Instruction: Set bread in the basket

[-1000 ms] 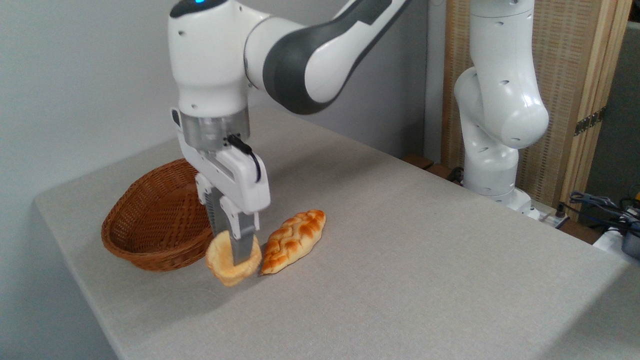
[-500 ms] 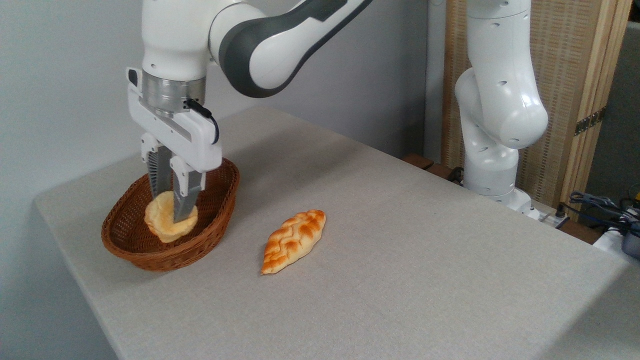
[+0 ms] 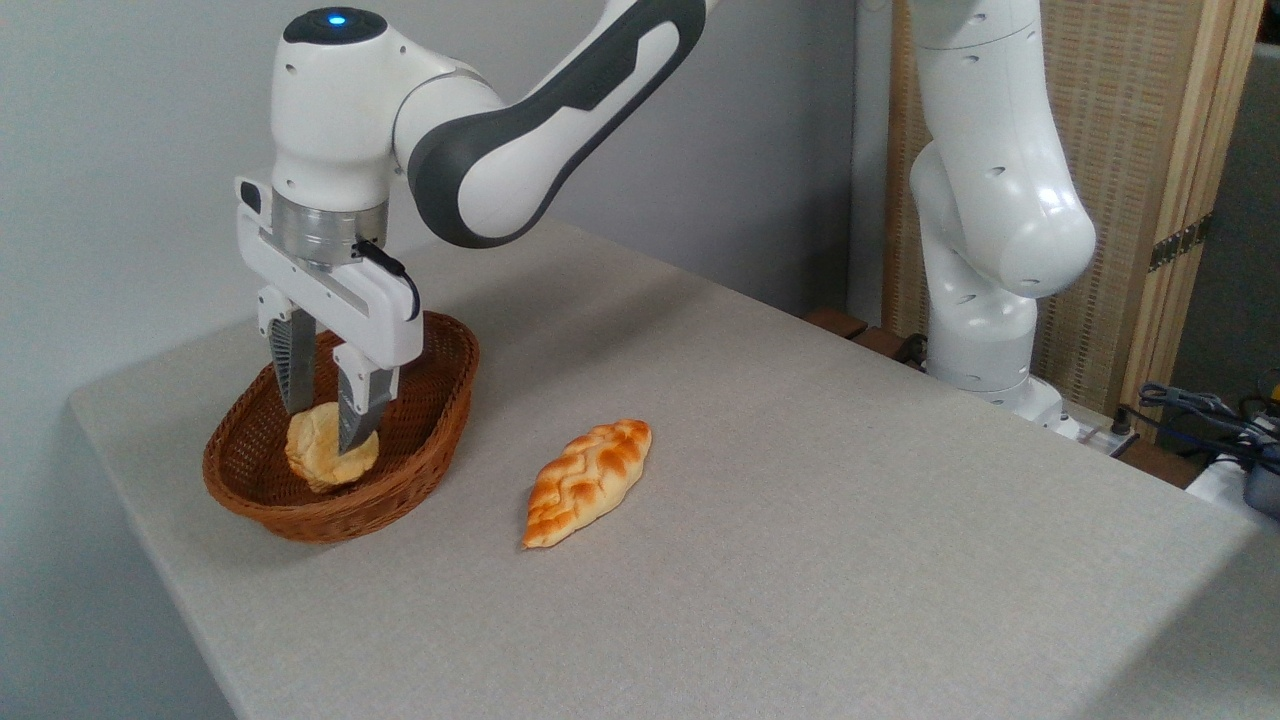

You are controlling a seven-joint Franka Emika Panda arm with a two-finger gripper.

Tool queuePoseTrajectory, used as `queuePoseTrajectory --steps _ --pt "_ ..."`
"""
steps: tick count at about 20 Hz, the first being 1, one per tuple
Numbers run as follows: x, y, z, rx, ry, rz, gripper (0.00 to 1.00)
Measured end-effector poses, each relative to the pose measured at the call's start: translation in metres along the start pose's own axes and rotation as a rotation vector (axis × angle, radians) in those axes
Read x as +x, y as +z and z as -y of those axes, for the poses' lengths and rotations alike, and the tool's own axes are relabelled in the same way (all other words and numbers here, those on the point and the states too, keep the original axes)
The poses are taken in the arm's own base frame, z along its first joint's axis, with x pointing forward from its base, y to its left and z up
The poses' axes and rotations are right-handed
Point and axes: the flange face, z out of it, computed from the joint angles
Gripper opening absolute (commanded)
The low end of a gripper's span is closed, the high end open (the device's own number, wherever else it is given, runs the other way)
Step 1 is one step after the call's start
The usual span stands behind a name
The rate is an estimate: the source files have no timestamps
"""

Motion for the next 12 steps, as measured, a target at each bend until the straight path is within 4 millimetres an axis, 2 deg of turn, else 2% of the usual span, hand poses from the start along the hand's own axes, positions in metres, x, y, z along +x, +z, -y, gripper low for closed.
queuePoseTrajectory --steps 5,8,12 --pt "0.002 -0.004 0.001 -0.012 -0.071 -0.012 1.0" --pt "0.005 -0.02 0.008 -0.009 -0.141 -0.034 1.0" --pt "-0.009 -0.049 0.039 0.009 -0.157 0.022 1.0"
